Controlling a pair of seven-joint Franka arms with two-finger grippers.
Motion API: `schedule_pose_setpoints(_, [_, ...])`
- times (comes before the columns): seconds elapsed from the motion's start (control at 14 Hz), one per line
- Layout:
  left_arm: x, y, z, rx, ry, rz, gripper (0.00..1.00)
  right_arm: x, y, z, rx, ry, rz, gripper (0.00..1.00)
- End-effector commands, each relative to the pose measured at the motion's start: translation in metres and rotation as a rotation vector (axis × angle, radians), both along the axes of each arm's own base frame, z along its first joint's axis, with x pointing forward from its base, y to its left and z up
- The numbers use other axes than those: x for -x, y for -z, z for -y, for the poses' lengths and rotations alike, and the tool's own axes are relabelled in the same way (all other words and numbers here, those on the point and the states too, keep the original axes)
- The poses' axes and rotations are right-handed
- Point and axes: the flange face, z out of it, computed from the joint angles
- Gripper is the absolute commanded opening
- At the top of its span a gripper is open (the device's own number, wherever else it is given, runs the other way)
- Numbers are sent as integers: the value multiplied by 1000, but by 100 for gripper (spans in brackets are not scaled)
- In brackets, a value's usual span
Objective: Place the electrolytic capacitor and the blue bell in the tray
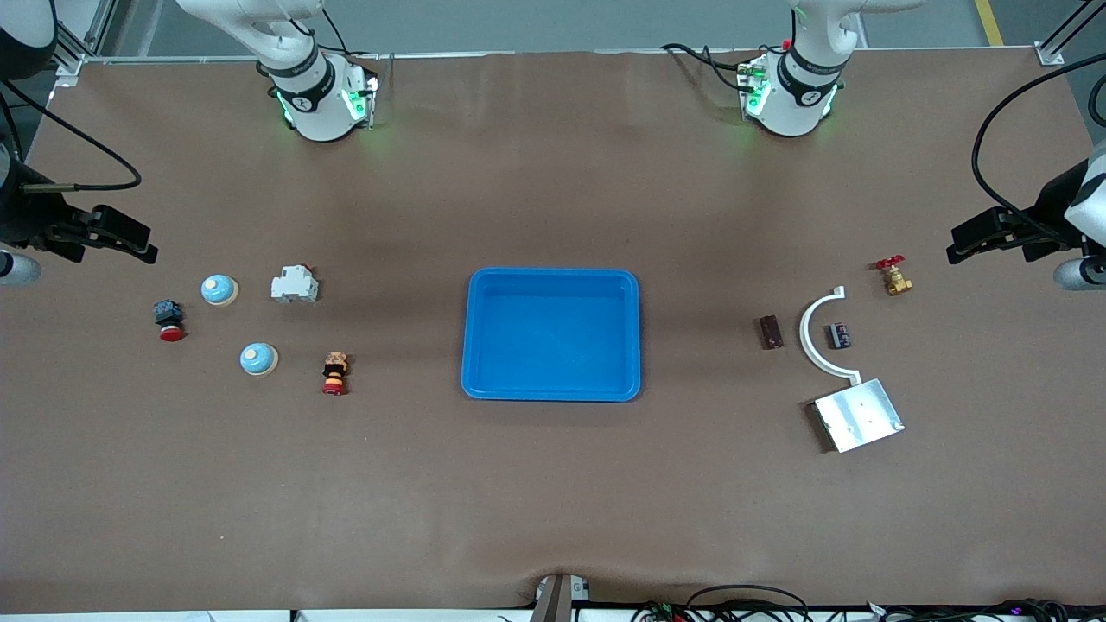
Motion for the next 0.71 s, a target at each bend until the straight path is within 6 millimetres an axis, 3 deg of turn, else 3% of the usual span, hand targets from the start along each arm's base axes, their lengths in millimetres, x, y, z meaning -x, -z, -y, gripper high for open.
schedule_pose_setpoints(0.0, [-4, 2, -5, -10, -3, -16, 100, 1, 4, 2, -12, 8, 7, 100])
schedule_pose_setpoints(0.21, [-8, 14, -18, -6, -27, -36, 100, 0, 18, 4, -11, 11, 13, 100])
schedule_pose_setpoints(0.64, [-37, 88, -18, -12, -33, -133, 100, 0, 60, 24, -13, -9, -3, 100])
